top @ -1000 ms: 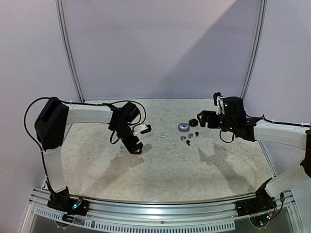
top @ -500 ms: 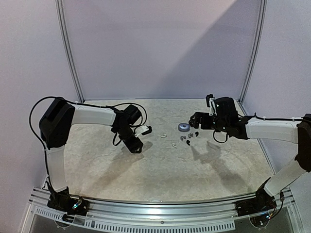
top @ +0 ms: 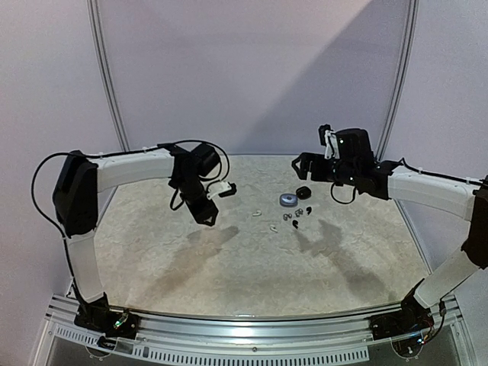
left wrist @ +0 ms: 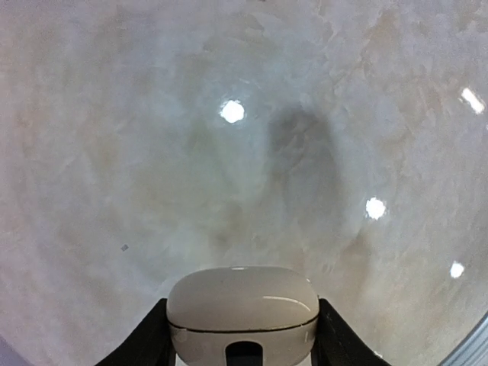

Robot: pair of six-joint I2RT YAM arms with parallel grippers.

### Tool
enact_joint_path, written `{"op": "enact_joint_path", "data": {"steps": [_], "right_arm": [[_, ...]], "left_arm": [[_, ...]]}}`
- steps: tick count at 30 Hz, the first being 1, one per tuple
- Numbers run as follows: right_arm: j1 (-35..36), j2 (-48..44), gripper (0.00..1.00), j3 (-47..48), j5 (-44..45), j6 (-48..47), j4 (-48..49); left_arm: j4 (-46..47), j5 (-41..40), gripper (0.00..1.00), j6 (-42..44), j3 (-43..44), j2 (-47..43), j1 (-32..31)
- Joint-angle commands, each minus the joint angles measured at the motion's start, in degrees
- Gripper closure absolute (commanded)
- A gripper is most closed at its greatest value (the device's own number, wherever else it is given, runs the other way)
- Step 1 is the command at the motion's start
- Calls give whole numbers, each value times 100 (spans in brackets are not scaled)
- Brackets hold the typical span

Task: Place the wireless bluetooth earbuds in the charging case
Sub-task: Pick up the charging case from the center of the board, then pass from the left arm to the right

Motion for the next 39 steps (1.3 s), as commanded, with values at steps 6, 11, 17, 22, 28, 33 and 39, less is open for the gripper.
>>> {"op": "enact_joint_path", "data": {"steps": [6,11,17,22,28,33,39], "right_arm": [[51,22,6,1187,-1553,-231,-534],[80,-5,14,1427,-1923,-146,-731],[402,-49,20,1435,-2997,-19,-273],[848,-36,15,1239,-3102,-32,332],[898,482,23,1432,-3115,228,537],[902,933,32,1716,-3357,248,484],[912,1076,63,1743,-3509,320,634]], "left_arm": [[-1147,-1316,100,1802,507,-2446,-27],[1582,-673,100,2043,-614,-3381,-607],[4420,-395,100,2352,-1888,-3548,-1281],[5063,-464,100,2013,-1698,-2968,-1317],[5506,-376,100,1629,-1779,-2676,-1292],[5876,-374,100,1509,-1903,-2663,-1298],[5893,-284,100,1483,-1957,-2671,-1292]]}}
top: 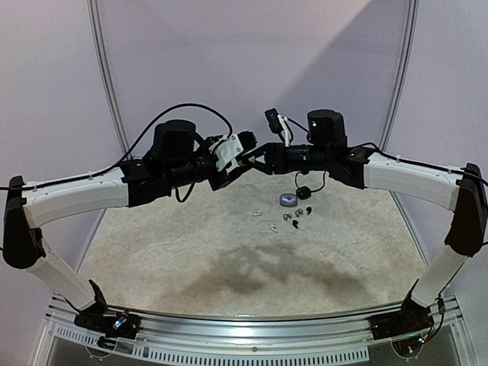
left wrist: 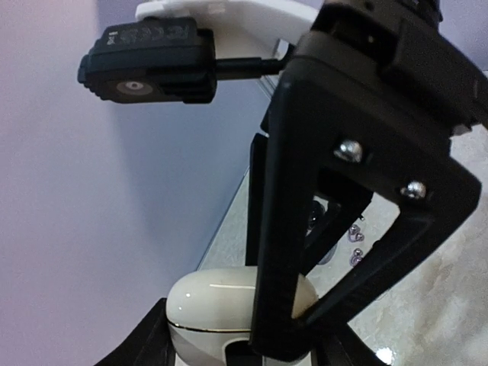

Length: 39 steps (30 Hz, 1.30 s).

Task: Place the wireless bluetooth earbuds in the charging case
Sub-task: Pass from the left arm to the right

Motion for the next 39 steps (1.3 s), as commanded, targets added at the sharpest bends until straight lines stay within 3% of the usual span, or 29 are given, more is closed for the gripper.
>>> {"op": "enact_joint_path", "data": {"steps": [1,4,6,7,8,9,10,11,13,15,17,18,22,25,35,39], "right_arm": [[1,118,70,127,-165,64,144],[6,121,92,128,-262,32,190],[-1,107,100,126,-341,-56,119],[-3,72,100,122,-345,-121,36],[-6,21,100,122,-333,-295,-71],[-2,-28,100,122,-312,-442,-227],[-7,-141,100,122,-279,-692,-435],[-14,-220,100,126,-258,-1111,-702],[-12,-483,100,111,-295,-1910,-1228],[-10,-694,100,45,-499,-3001,-1658],[0,-854,100,20,-797,-3877,-1965],[23,-893,100,21,-874,-4351,-2095],[365,-946,100,294,-513,-5577,-2615],[598,-828,100,549,-195,-6164,-2895],[878,-607,100,850,50,-6083,-2873],[876,-512,100,1011,84,-6016,-2994]], "left_arm": [[394,133,100,-139,-62,-6,-26],[449,147,100,-200,-89,-14,-24],[453,182,100,-242,-110,-29,-16],[399,186,83,-299,-124,-59,-4],[291,301,57,-394,-126,-106,25],[116,431,22,-502,-133,-168,60],[-110,564,4,-619,-148,-252,113],[-423,820,1,-761,-162,-340,195],[-1279,1733,1,-1042,-150,-550,524],[-2101,3259,1,-1114,-113,-716,994],[-2415,4516,3,-980,-213,-844,1171],[-2214,4749,6,-992,-311,-892,1180],[-1024,4860,23,-1620,-711,-941,1173],[-662,4857,24,-2091,-794,-930,1073],[-599,4853,31,-2055,-894,-968,883],[-561,4530,41,-2122,-885,-978,778]]}}
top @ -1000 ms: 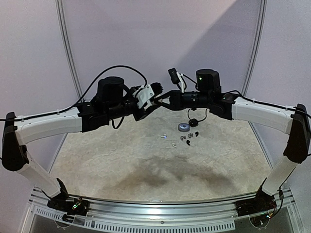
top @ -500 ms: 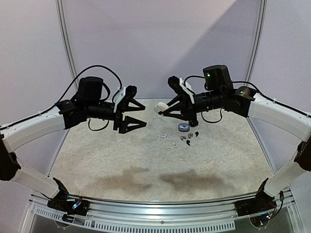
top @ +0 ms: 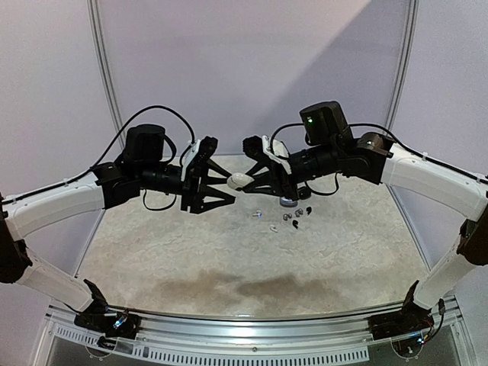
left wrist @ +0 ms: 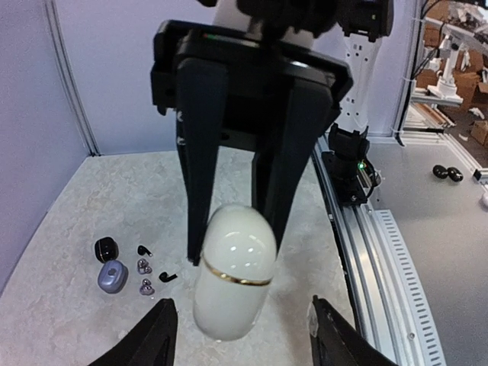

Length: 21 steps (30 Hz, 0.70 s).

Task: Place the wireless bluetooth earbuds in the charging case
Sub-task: Pass from the left arm to the right, then pass from the right arm to the left

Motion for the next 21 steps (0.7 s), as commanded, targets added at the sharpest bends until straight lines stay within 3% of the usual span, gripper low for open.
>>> {"op": "enact_joint_path", "data": {"steps": [1,6,14,21], "right_arm": [[32,99,100,246,129,1,-197],[36,128,100,257,229,26,-263],[38,128,100,268,129,29,-332],[38,158,100,267,123,71,-348]], "left_arm": [[84,-203,42,-98,-59,-40,-158],[-15,-260,48,-21,-24,-44,-194],[-62,-664,45,226,68,-10,-262],[-78,-654,65,333,126,42,-332]]}}
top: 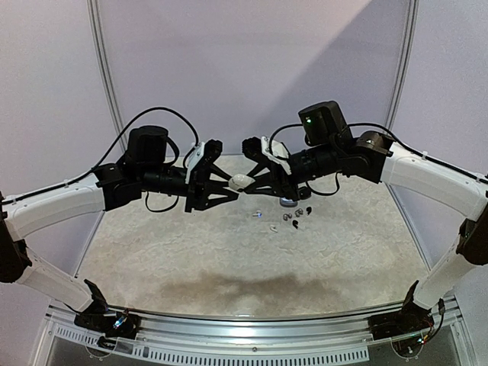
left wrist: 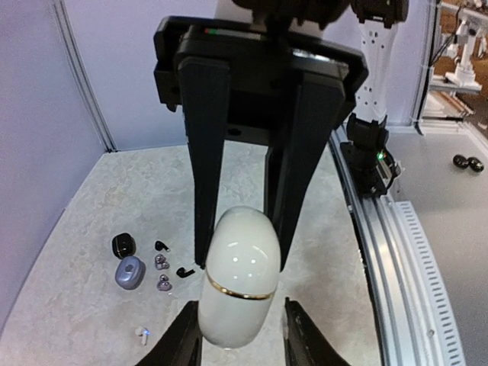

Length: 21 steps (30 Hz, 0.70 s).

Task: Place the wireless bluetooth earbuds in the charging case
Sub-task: Pass from the right arm to the left

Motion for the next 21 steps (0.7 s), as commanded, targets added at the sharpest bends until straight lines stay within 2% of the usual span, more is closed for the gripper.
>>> {"op": "enact_joint_path", "data": {"steps": [1,4,7,11,15,17,18,21], "right_arm": [[38,110,100,163,-16,61,-139],[33,136,100,178,-18,40,-233],[39,173,100,216,-36,35,-282],[39,165,100,216,-58,50,-269],[33,174,100,212,-82,97,-242],[38,151,100,188,-95,167,-122],[38,129,97,163,-66,228,-34],[33,-44,55,-54,42,511,283]], "left_arm": [[-34,-70,66,86,121,47,-120],[-36,-62,60,103,143,56,-136],[-70,-53,61,132,169,64,-144],[-79,-12,74,206,174,82,-171],[-57,59,100,175,162,90,-184],[8,54,100,2,129,83,-193],[59,7,100,-127,104,72,-193],[607,-290,100,-804,-98,-10,-157]]}}
